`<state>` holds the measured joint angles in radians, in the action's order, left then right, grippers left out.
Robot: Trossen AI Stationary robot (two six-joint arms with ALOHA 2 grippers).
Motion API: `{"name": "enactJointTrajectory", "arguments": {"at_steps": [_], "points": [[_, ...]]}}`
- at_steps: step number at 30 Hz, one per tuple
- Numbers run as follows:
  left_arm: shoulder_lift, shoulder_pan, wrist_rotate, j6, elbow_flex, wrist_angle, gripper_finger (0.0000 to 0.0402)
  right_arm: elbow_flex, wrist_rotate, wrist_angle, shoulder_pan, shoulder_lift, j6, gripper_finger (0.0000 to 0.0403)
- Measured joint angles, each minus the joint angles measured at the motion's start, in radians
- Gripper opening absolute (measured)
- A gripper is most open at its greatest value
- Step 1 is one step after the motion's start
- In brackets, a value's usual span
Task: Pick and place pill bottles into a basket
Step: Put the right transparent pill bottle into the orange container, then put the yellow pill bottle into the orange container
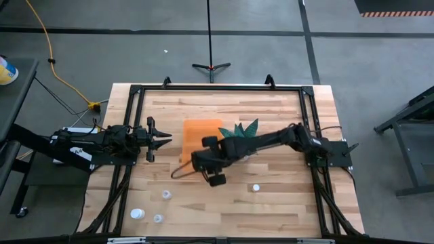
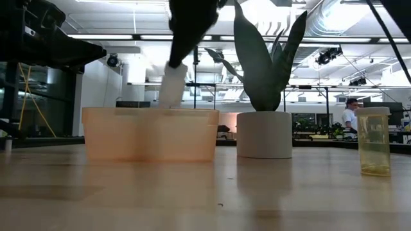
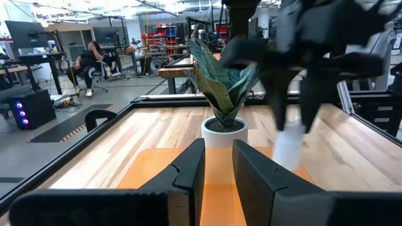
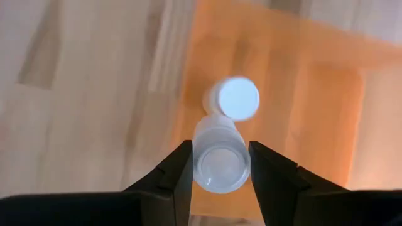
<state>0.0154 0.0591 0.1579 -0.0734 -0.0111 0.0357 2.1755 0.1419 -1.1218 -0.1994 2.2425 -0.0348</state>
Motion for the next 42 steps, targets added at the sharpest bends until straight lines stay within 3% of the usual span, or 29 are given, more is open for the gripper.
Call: {"name": "enactJointTrajectory", "arguments": {"at_steps": [12, 17, 23, 28, 35, 39, 42], "points": [[0.0, 0.0, 0.0, 0.0, 0.0, 0.0, 0.0117, -0.171, -0.198, 0.1, 0.095, 0.0, -0.007, 0.0129], [0.0, 0.0, 0.0, 0.0, 0.0, 0.0, 0.0117, -0.22, -0.225, 0.126, 0.095, 0.0, -0.01, 0.0139], [0.0, 0.0, 0.0, 0.0, 0.0, 0.0, 0.0117, -0.228, -0.22, 0.153, 0.095, 0.0, 0.006, 0.0179], [0.0, 0.0, 0.0, 0.0, 0.0, 0.0, 0.0117, -0.183, -0.218, 0.129, 0.096, 0.0, 0.007, 0.0202], [0.0, 0.0, 0.0, 0.0, 0.0, 0.0, 0.0117, -0.028, -0.23, -0.079, 0.095, 0.0, 0.114, 0.0202], [0.0, 0.0, 0.0, 0.0, 0.0, 0.0, 0.0117, 0.032, -0.302, -0.079, 0.035, 0.0, 0.13, 0.0197], [0.0, 0.0, 0.0, 0.0, 0.0, 0.0, 0.0117, 0.07, -0.298, -0.08, -0.041, 0.0, 0.119, 0.0192]]}}
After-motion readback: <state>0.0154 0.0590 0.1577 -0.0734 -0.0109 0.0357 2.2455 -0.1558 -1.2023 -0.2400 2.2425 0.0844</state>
